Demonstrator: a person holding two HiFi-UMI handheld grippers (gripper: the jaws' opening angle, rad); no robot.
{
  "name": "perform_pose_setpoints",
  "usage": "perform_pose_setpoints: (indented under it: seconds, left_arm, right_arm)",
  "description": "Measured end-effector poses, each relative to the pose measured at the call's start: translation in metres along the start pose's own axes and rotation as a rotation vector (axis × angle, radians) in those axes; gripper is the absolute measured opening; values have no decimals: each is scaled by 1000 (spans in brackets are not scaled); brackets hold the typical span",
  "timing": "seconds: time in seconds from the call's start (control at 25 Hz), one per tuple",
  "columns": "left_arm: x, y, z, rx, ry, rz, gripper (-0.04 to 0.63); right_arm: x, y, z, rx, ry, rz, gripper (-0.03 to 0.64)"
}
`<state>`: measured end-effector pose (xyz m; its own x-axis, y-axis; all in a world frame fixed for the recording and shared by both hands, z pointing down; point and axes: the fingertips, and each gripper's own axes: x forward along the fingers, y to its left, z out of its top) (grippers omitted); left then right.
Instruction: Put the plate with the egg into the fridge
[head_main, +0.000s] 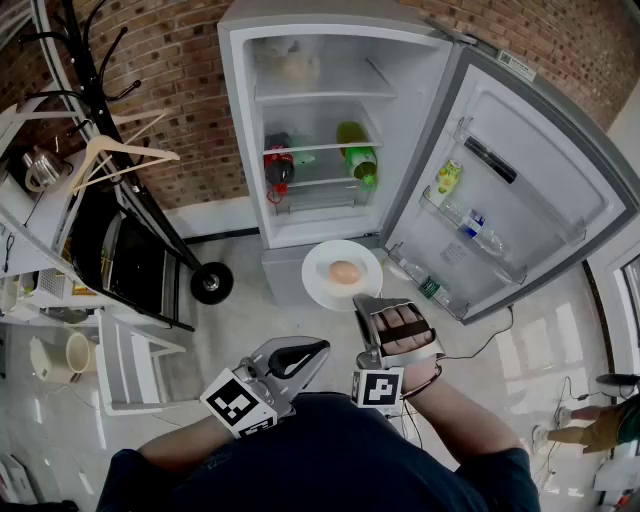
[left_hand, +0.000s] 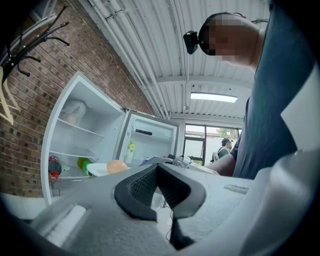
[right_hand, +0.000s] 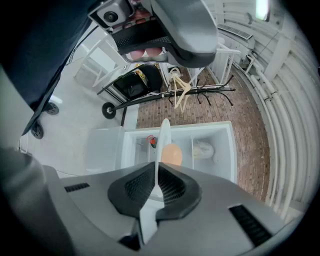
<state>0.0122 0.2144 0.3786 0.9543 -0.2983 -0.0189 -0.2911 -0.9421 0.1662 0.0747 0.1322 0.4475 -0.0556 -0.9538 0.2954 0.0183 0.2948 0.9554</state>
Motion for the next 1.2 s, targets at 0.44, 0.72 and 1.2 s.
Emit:
perform_pose_setpoints:
  seconds: [0.44, 0.72, 1.2]
  left_arm:
    - [6, -6, 2, 9, -7, 3, 1]
    - [16, -7, 4, 11, 0, 34, 0]
    - [41, 13, -12, -4, -7, 108, 0]
  right_arm:
    - [2, -11, -11, 13, 1, -27, 21]
    - [7, -11, -19, 19, -28, -23, 20]
    - [44, -13, -32, 11, -90, -28, 20]
